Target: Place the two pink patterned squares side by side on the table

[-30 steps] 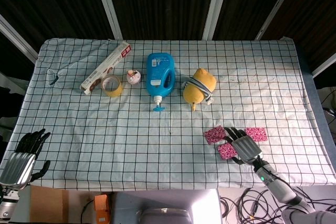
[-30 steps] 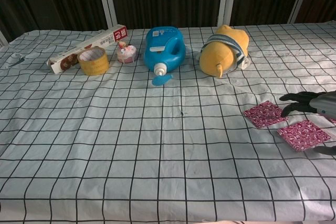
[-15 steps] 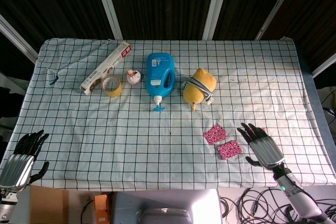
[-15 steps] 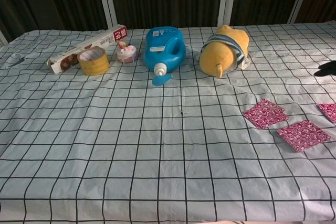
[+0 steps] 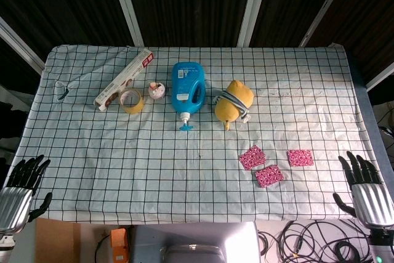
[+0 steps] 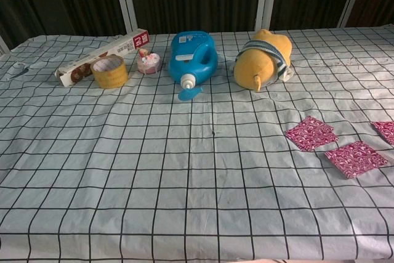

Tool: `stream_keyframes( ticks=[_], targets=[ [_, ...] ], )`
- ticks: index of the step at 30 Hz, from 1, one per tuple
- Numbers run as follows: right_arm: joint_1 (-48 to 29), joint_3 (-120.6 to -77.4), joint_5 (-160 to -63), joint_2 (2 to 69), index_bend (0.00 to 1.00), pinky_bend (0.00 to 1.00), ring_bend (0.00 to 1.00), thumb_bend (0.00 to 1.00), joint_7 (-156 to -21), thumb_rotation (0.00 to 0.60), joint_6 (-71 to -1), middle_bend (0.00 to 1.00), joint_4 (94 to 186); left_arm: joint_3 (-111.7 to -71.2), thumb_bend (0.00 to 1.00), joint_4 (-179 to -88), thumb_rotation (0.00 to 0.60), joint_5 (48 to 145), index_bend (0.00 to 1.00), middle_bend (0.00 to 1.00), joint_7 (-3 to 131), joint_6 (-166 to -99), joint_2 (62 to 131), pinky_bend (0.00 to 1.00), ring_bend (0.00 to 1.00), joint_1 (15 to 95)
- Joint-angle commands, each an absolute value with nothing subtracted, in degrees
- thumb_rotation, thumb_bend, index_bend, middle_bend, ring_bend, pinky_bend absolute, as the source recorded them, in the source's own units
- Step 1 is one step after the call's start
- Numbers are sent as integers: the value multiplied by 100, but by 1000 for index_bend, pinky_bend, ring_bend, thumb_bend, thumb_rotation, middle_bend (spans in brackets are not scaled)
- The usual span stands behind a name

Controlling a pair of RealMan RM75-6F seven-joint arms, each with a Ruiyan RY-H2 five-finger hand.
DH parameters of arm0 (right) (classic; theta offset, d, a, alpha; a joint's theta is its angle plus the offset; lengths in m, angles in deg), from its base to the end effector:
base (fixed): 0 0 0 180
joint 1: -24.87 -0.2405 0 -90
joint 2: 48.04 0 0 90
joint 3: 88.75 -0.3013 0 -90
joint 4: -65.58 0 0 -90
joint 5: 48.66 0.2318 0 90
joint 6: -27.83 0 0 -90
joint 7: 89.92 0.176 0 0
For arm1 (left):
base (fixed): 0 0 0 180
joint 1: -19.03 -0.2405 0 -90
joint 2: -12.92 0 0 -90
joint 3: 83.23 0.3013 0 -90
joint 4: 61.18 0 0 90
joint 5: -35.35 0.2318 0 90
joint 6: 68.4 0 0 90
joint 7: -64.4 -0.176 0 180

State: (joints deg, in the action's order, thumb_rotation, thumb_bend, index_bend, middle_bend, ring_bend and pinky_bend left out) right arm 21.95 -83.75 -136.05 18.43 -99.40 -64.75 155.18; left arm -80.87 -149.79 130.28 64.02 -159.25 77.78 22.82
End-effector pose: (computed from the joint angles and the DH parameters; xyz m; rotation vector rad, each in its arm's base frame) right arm -0.3717 -0.1746 0.1461 1.4459 -0.7817 0.7558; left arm -0.3528 0.1895 0.1503 -1.5199 -0.8041 -0.9374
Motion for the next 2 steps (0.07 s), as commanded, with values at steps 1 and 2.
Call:
stream_keyframes(
  ticks=[1,2],
  targets=[
    [2172,-8371,-13633,1836,0,104,0,181,-9867,600,-6315,0,15509,-8081,420,-14969,600,13009,0,0,6402,-15890,7786,0,0,2278],
    [2163,-8376,-13640,1829,0,104,0,181,-9853,600,-6268,0,15510,-8085,420,-14973,600,12993,0,0,6399,-15866,7786,0,0,2283]
  ],
)
